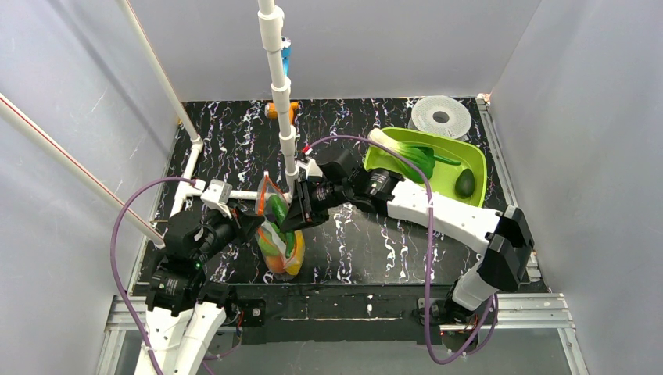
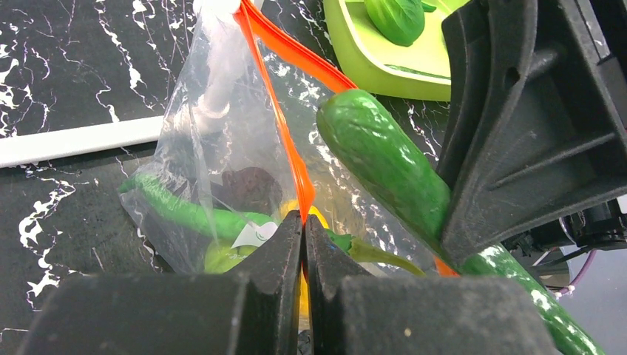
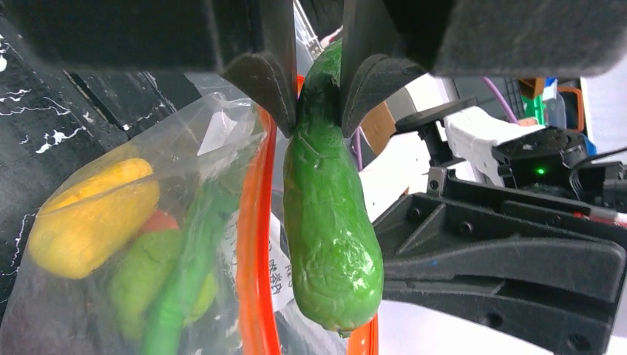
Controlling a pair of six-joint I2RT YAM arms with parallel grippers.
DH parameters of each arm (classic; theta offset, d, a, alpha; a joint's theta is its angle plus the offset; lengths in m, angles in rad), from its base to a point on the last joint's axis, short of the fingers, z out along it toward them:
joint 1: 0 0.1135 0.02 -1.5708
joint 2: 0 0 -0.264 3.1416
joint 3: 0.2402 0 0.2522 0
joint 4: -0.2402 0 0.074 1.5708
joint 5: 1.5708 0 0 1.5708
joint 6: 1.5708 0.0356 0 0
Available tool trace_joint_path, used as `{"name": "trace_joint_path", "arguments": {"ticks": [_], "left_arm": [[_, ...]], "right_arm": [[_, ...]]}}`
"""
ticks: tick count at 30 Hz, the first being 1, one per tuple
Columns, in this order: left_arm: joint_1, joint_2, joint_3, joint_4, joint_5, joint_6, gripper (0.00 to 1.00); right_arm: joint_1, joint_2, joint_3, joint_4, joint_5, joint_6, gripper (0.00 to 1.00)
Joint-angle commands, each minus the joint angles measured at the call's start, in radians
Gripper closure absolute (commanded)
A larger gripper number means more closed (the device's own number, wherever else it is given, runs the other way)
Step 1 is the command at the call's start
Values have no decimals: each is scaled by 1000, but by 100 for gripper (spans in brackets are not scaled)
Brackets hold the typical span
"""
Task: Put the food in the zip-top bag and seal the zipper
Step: Place the fake vegetable in the zipper food storage bag.
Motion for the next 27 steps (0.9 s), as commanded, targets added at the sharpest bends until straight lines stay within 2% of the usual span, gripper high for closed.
{"name": "trace_joint_path", "arguments": {"ticks": [1,13,20,27], "left_arm": [[7,-13,-8,-5,-5,4,100],[7,-22,-7,-3,-4,4,100],[7,-24,-10,-1,-3,4,100],[6,-21,-9,0,-1,4,100]], "right_arm": [[6,6,76,43,61,54,78],[11,90,198,-51,107,11,50],[14,75,193,-70,139,-15,46],[14,-13,199,-128,218,-129,42]]}}
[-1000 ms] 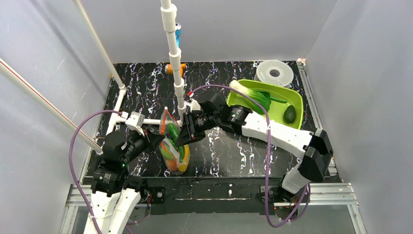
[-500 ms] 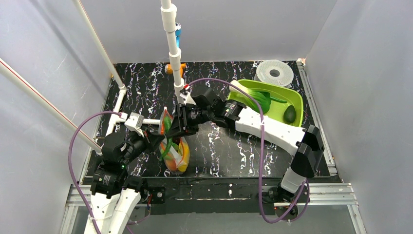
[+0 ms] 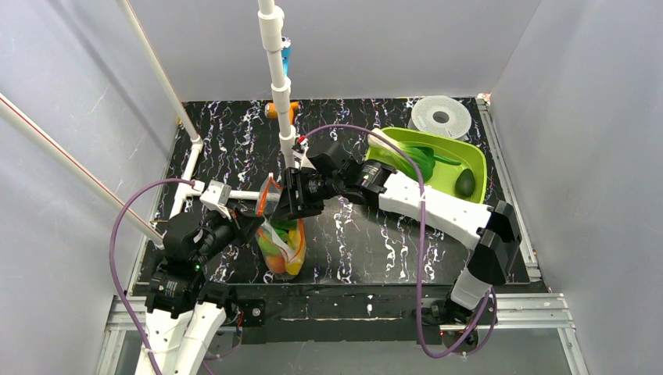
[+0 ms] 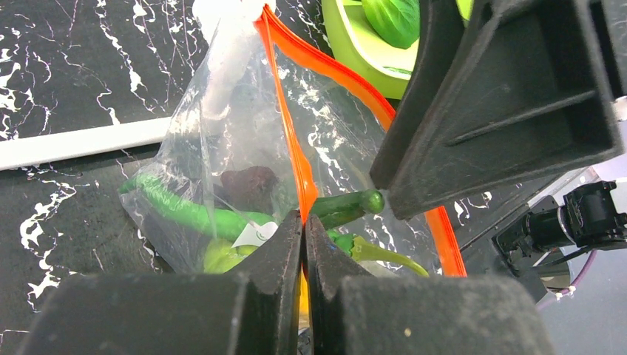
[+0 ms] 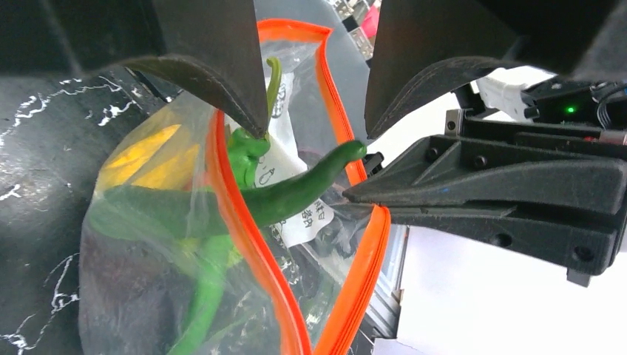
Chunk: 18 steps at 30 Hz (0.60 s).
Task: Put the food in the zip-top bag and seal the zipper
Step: Place the fake vegetable in the zipper food storage bag.
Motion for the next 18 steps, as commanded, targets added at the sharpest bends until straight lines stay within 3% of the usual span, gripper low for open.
{"name": "trace_joint_path", "arguments": {"ticks": [1,10,14,18], "left_arm": [[7,-1,-7,0,-1,5,100],[7,4,-7,2,0,3,100],[7,7,-6,2,2,4,100],[7,10,-6,5,3,3,100]], "right_arm": [[7,-114,50,-47,75,-109,41],[6,-277,42,-176,309,-301,34],[-5,-360,-25,-217,539,-333,31],[-83,-447,-129,-256,726,-312,22]]}}
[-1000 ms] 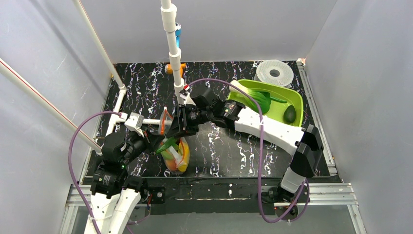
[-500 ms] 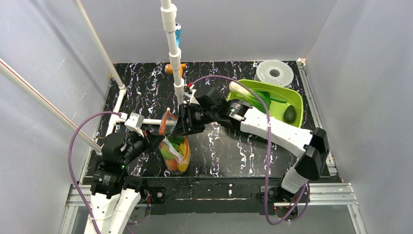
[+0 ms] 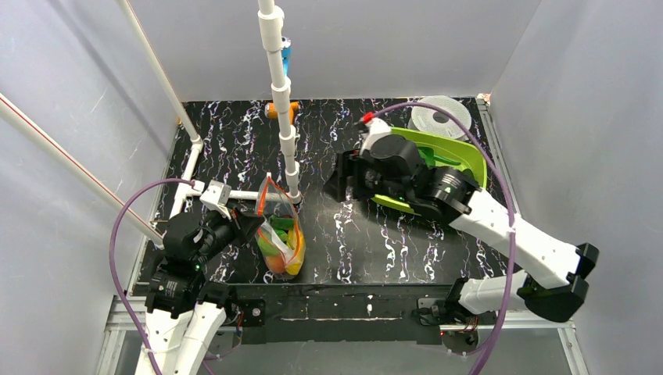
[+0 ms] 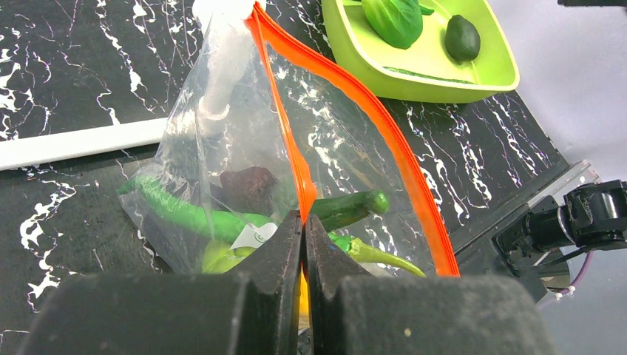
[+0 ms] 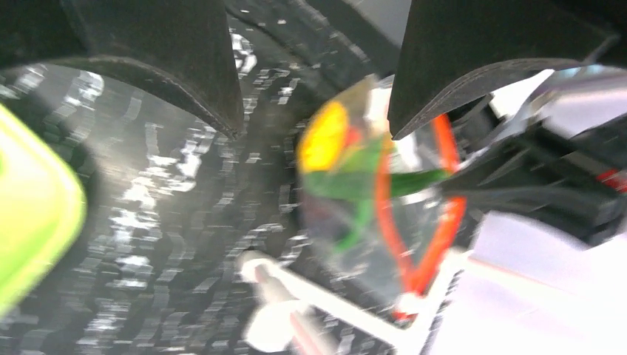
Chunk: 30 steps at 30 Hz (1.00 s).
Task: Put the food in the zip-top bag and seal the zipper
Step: Place the fake vegetable in the zipper food storage bag, then pick up the fake fruit from the bin.
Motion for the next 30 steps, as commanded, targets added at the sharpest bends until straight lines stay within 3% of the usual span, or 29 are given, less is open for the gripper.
{"name": "trace_joint_path", "arguments": {"ticks": [1,8,9,15,19,30], "left_arm": [[7,10,-7,5,3,2,100],[7,12,-7,6,8,4,100],[7,10,-8,6,8,4,100],[8,17,-7,6,11,5,100],[8,23,-9,11,26,5,100],[9,19,-10,17,35,4,100]], "right_arm": [[-91,-92,-108,-68,285,-19,20],[-418,-197,-327,-19,382,-13,7],[-593,-159,-390,-14,465,-15,2],[-838,184,-301,-103,593,-116,2],[-919,454,-221,-62,596,-206,2],[-952,612,-97,-39,543,-268,2]]}}
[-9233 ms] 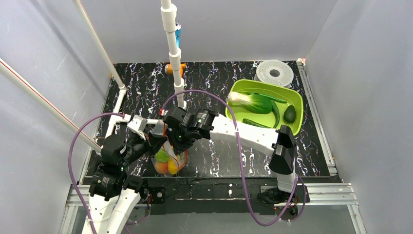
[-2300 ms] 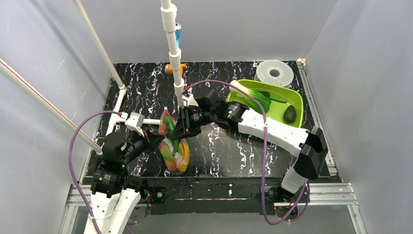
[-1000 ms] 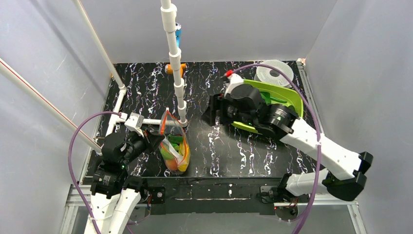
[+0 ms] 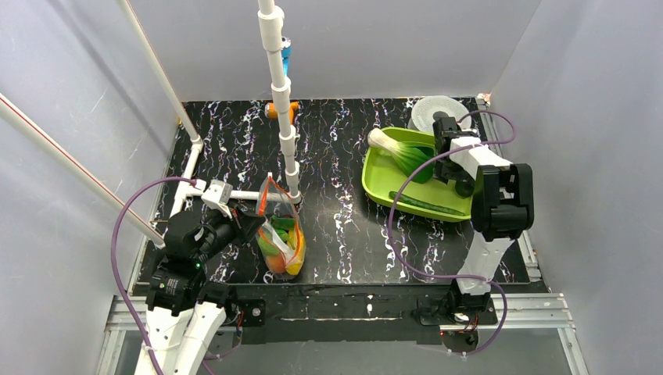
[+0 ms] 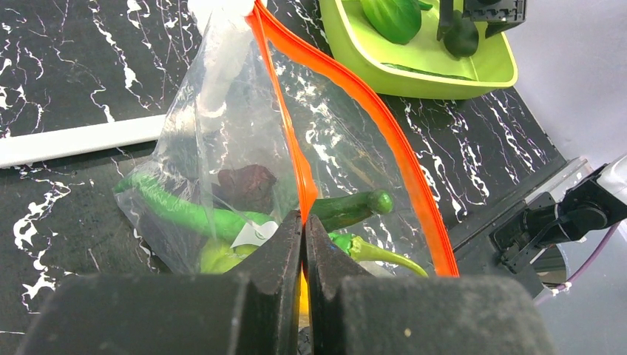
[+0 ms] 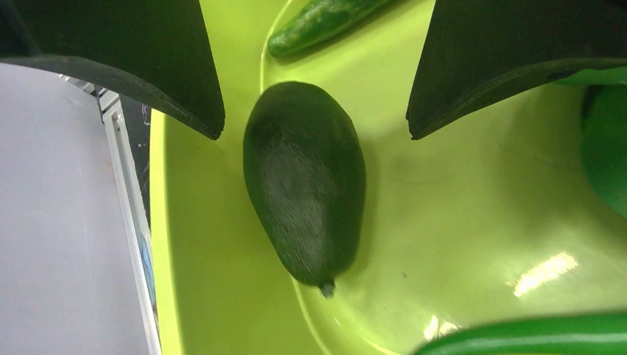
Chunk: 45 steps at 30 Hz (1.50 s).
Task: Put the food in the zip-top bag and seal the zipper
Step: Pick up the fake fruit from the bin.
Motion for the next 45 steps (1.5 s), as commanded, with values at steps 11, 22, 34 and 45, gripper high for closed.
{"name": "trace_joint_path", "arguments": {"ticks": [11,22,34,45], "left_arm": [[10,15,-11,17,22,4,100],[10,16,-10,13,19,5,100],[10,7,-8,5,5,5,100],[10,10,-6,3,-5,3,100]], "right_arm": [[-16,132,104,-4,27,0,19],[20,-4,54,3,-48,3,70],[264,-444,-150,135,-458,18,86],[668,-646,-156,262,-786,136,86]]}}
